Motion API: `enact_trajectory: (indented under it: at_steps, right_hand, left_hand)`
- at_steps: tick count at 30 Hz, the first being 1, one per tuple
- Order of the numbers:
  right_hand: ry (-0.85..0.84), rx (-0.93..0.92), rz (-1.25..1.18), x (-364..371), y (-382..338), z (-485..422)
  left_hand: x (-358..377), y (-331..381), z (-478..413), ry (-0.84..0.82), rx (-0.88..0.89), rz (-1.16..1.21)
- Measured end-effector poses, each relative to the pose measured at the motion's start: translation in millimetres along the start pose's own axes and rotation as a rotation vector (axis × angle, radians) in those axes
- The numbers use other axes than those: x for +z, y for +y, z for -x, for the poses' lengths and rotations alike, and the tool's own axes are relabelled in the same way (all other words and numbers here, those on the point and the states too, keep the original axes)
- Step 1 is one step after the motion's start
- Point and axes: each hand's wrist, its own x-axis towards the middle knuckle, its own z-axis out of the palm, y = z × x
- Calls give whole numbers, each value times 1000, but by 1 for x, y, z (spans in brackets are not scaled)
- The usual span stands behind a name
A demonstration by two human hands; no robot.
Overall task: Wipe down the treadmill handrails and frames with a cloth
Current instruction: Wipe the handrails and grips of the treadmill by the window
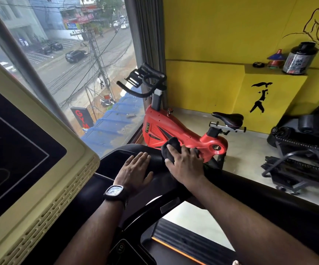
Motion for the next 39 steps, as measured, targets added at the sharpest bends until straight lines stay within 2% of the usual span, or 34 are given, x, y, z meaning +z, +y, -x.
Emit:
enact_trajectory:
  at_steps: [2,5,7,10,13,16,18,21,23,25,28,29,32,34,36,39]
  right_hand:
    - [65,30,45,8,-11,16]
    - [60,-167,124,21,-18,34]
    - [63,-249,105,14,-10,16]
    - [-10,-112,27,-3,3,-8]
    - [94,10,42,4,-7,13]
    - [79,-143,139,19,-14,37]
    - [76,-226,111,13,-5,21]
    - [-33,-100,53,-6,8,-4]
    - [30,0,36,-2,6,6]
    - [84,-48,94,10,1,29]
    - [45,-213,127,12,2,31]
    - [36,-207,99,4,7,18]
    - [-71,-38,-33,-13,23,-12]
    - [18,32,3,-6,20,3]
    - [73,-34,58,8,11,29]
    - [67,-256,110,16,9,33]
  left_hand:
    - [-3,3,-2,-13,-13,-3]
    - [-3,4,-7,-20,-12,0]
    - [-2,5,-7,-10,-15,2]
    - [1,6,-5,2,-22,1]
    - [5,5,-6,9,14,-9]
    - [10,4,-10,14,54,11]
    - [10,4,-10,9,50,25]
    - [9,5,-8,12,45,29]
    - [8,5,-7,12,39,35]
    - [7,6,-8,9,38,36]
    - [8,5,-9,-17,50,8]
    - [9,5,-9,-22,58,1]
    - [10,2,-11,-51,66,23]
    - [9,1,-10,-51,62,31]
    - [8,2,-12,-38,58,54]
    - [10,1,-12,-25,47,76]
